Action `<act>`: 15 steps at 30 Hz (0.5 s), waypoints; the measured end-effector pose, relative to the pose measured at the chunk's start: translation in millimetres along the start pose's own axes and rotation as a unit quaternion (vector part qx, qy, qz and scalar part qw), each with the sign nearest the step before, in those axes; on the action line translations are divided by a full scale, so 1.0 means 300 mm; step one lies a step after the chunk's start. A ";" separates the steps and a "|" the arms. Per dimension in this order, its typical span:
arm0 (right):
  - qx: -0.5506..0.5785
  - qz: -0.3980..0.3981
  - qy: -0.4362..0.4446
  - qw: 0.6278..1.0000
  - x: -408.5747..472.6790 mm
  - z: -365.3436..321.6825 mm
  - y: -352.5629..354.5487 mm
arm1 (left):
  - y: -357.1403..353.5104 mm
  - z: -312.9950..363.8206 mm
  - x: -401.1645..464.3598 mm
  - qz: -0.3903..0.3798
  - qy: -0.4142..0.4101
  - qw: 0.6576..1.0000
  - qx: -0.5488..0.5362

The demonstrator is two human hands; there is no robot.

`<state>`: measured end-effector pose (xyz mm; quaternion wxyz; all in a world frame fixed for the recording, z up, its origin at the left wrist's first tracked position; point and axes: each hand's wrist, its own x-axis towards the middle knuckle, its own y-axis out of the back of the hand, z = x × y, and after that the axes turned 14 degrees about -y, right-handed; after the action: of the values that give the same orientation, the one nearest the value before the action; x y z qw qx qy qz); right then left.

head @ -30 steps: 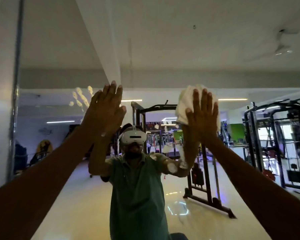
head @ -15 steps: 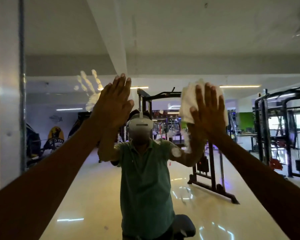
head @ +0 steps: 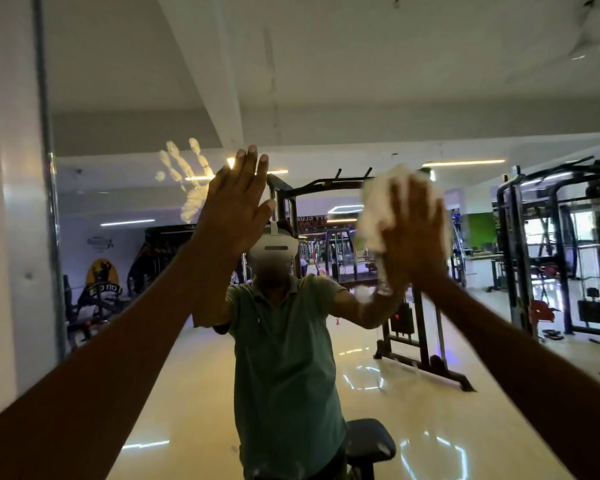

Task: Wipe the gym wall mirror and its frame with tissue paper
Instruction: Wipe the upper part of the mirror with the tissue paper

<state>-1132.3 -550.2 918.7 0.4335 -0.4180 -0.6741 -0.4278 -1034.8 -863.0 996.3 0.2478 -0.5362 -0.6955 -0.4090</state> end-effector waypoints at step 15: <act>0.020 -0.032 0.133 0.990 -0.389 -0.094 -0.079 | -0.091 0.160 -0.013 0.035 0.012 0.999 0.022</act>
<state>-1115.8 -605.7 810.9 0.5134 -0.3272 -0.6317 -0.4799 -1054.9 -827.4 958.9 0.2821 -0.5493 -0.6821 -0.3916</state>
